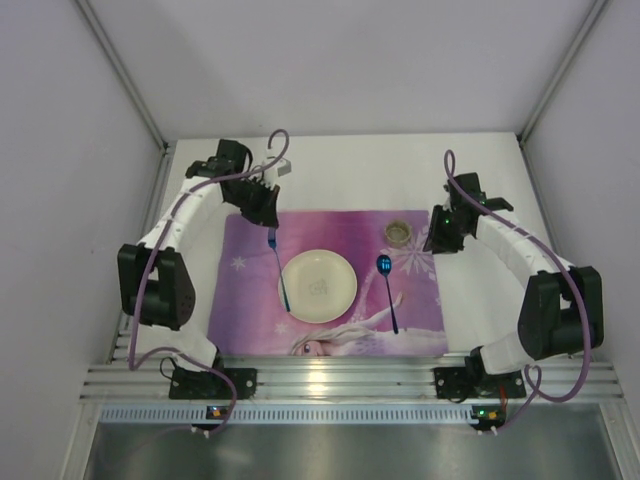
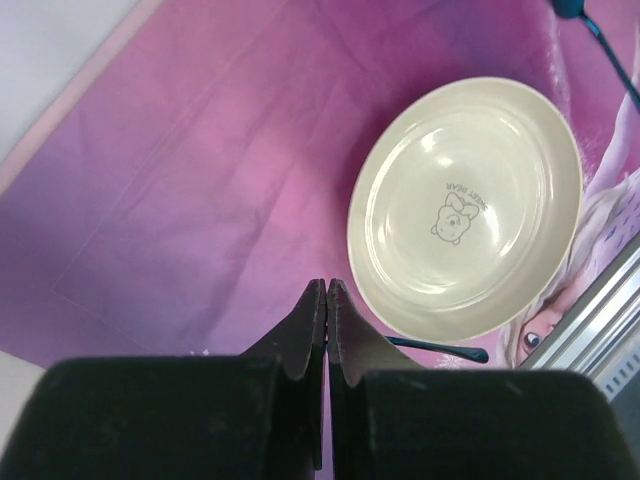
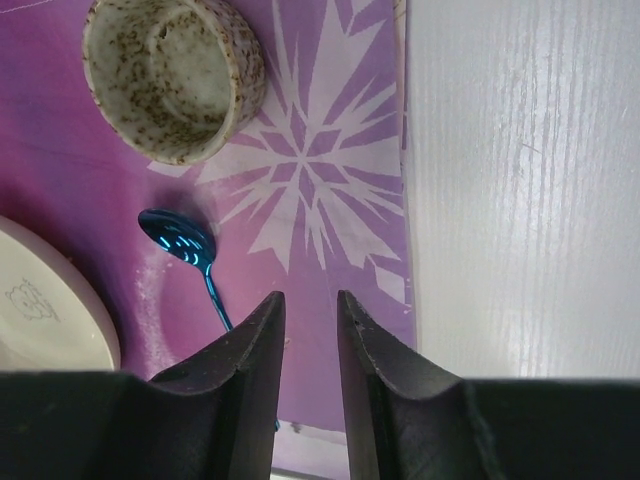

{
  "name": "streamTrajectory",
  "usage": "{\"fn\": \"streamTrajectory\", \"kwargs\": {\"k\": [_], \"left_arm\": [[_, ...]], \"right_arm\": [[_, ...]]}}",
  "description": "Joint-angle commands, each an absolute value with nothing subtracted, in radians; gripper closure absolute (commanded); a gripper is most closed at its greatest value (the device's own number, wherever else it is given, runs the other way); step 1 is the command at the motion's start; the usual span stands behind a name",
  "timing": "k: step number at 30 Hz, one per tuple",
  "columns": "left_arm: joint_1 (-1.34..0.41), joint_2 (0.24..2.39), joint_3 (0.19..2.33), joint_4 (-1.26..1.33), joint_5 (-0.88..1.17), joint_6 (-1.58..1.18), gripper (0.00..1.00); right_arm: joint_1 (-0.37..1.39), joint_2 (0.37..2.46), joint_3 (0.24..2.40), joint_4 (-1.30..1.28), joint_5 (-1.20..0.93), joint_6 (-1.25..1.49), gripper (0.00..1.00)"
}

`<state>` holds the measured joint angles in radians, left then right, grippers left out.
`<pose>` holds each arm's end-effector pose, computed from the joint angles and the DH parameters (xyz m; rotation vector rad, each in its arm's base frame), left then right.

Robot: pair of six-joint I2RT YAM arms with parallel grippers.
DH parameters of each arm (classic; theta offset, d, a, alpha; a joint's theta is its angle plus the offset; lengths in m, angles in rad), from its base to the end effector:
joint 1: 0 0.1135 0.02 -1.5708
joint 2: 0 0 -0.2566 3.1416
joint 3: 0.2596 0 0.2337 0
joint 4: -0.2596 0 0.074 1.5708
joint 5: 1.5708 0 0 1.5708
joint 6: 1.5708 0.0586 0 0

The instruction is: Set the dinner table for one person

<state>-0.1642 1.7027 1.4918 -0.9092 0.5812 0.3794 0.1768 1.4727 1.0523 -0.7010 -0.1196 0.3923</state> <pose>0.3309 -0.0874 0.2685 0.8537 2.4114 -0.6960 0.2773 0.0567 0.2124 0.2559 2.7126 0.3314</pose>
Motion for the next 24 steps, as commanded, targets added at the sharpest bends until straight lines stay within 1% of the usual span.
{"fn": "streamTrajectory", "kwargs": {"k": [1,3,6,11,16,22,24], "left_arm": [[-0.230,1.715,1.529,-0.998,0.456,0.459,1.00],[-0.248,1.720,1.542,-1.017,0.427,0.457,1.00],[-0.264,1.727,1.542,-1.042,0.322,0.468,1.00],[-0.261,1.764,1.510,-1.002,0.137,0.440,1.00],[-0.252,1.833,1.519,-0.943,0.136,0.443,1.00],[-0.253,1.939,1.610,-0.931,0.107,0.417,1.00],[-0.253,1.962,1.634,-0.934,0.086,0.399,0.98]], "right_arm": [[0.190,1.485,1.068,-0.707,-0.138,0.377,0.72],[0.195,1.497,1.071,-0.706,-0.140,0.374,0.73],[0.201,1.515,1.072,-0.707,-0.143,0.373,0.73],[0.209,1.535,1.078,-0.706,-0.144,0.370,0.74],[0.209,1.534,1.069,-0.695,-0.138,0.368,0.74],[0.209,1.513,1.051,-0.686,-0.120,0.364,0.74],[0.207,1.506,1.046,-0.684,-0.111,0.364,0.74]]}}
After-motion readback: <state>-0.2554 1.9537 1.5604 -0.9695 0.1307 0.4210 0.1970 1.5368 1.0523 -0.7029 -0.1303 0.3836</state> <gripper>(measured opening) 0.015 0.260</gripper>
